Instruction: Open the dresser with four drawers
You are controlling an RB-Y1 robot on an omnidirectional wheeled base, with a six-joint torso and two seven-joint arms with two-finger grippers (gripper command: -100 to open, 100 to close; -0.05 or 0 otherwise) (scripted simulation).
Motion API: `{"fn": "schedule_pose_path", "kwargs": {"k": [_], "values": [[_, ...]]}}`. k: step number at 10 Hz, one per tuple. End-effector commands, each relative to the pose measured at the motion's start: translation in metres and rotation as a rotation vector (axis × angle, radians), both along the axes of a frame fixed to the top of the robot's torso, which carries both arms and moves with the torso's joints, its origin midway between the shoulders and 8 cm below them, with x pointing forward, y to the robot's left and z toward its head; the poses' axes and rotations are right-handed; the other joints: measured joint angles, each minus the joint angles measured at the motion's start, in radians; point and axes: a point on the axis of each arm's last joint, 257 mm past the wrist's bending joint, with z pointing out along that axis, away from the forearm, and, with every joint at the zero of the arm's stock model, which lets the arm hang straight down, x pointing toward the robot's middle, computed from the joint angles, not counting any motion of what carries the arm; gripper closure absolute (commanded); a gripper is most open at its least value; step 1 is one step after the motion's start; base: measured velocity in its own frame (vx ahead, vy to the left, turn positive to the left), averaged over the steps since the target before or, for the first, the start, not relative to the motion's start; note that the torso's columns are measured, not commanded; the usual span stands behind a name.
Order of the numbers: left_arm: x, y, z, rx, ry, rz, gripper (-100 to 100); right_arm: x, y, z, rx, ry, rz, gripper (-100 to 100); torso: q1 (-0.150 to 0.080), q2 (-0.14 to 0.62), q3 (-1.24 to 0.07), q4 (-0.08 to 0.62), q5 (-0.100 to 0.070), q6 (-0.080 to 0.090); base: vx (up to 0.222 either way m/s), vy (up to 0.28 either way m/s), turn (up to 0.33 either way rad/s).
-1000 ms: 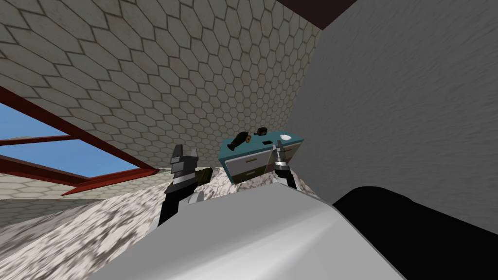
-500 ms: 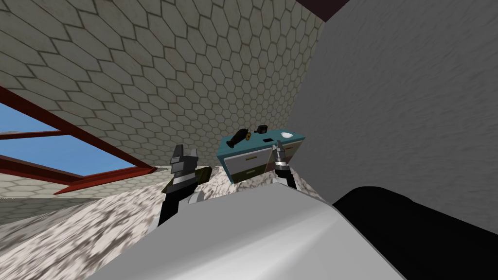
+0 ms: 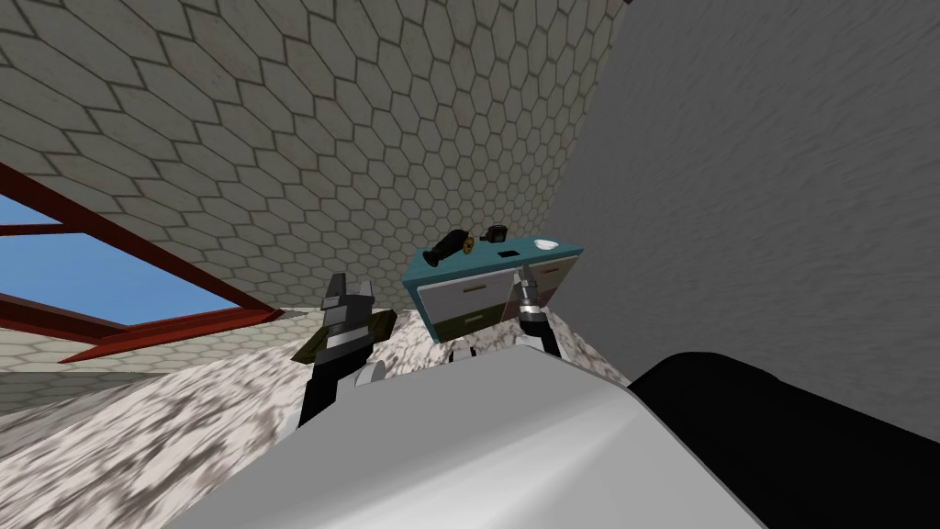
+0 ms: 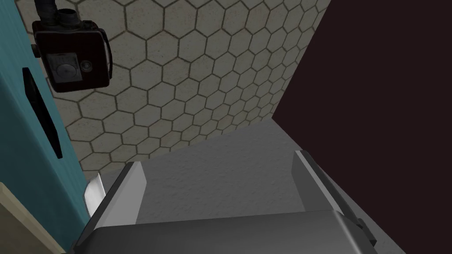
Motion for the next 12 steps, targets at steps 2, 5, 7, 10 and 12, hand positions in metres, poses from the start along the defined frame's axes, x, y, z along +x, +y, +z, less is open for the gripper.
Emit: {"fn": "schedule_pose_path", "kwargs": {"k": [2,5,7,10,12], "values": [[0.000,0.000,0.000,0.000,0.000,0.000,0,0.006,0.011,-0.009,-0.157,0.038,0.012,-100,0.000,0.012,-0.024,0.013,0.000,0.000,0.009,-0.013,-0.007],[0.000,0.000,0.000,0.000,0.000,0.000,0,0.012,0.017,-0.020,-0.288,0.066,0.004,-100,0.001,0.013,-0.025,0.014,0.000,0.000,0.015,-0.016,-0.011],[0.000,0.000,0.000,0.000,0.000,0.000,0,0.016,0.020,-0.027,-0.360,0.079,-0.008,-100,0.001,0.013,-0.025,0.014,0.000,0.000,0.013,-0.014,-0.014],[0.000,0.000,0.000,0.000,0.000,0.000,0,0.020,0.023,-0.035,-0.459,0.092,-0.038,-100,0.001,0.013,-0.025,0.014,0.000,0.000,0.014,-0.013,-0.012],[0.000,0.000,0.000,0.000,0.000,0.000,0,0.024,0.025,-0.043,-0.534,0.103,-0.055,-100,0.000,0.013,-0.025,0.014,0.000,0.000,0.017,-0.016,-0.017]]}}
